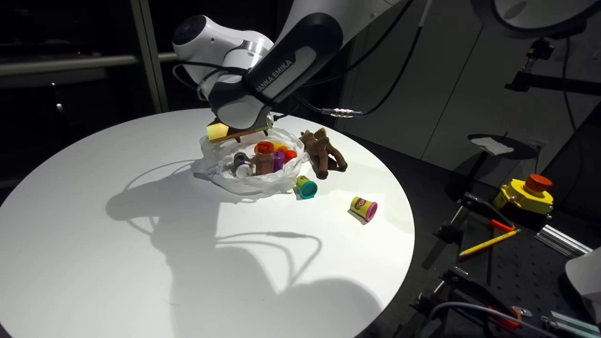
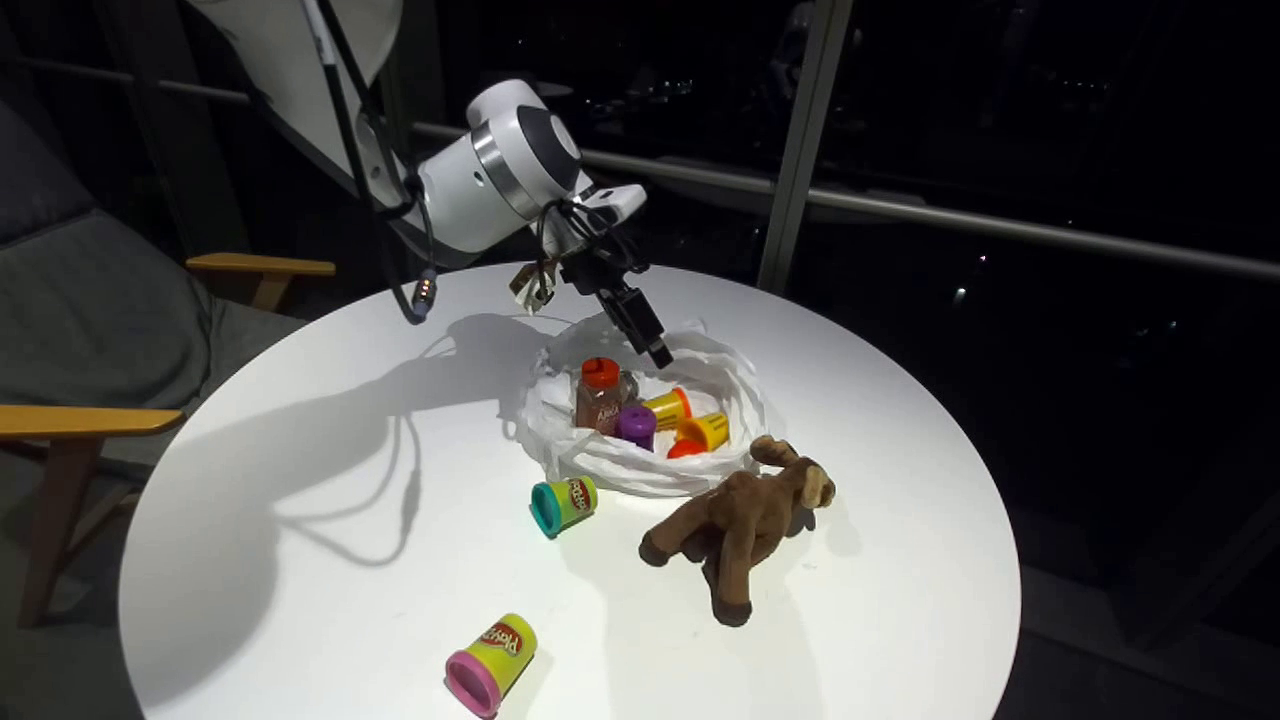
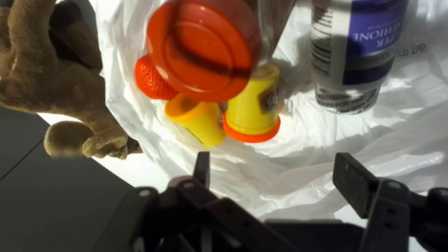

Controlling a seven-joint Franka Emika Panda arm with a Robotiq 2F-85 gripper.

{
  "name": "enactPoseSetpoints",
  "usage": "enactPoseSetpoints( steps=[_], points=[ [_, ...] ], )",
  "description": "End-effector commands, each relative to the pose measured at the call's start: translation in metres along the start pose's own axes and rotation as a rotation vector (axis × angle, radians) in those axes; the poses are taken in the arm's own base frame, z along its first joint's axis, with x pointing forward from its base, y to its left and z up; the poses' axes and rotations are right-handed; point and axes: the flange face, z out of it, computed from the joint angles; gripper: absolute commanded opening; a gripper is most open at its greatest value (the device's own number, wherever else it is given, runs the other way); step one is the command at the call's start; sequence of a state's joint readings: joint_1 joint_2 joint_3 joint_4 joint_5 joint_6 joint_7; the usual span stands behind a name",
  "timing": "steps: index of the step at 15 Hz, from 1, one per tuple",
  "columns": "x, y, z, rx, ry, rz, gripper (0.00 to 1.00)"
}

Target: Pick up the objects from the table and put them on the plastic

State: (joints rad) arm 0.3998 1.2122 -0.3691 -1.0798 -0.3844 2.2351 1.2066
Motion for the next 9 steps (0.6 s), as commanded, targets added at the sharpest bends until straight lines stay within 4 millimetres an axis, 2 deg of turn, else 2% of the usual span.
enactPoseSetpoints(
  steps=[1,3,5,9],
  points=[
    [0.016,0.006,-0.011,0.014,0.006,0.019,1.00],
    [0.018,0.012,-0.022,0.046,-0.027,0.021,1.00],
    [0.012,0.019,-0.049,0.132,-0.108,-0.050,1.00],
    [-0.001,0.033,-0.102,0.221,-0.159,-0.227,1.00]
  ],
)
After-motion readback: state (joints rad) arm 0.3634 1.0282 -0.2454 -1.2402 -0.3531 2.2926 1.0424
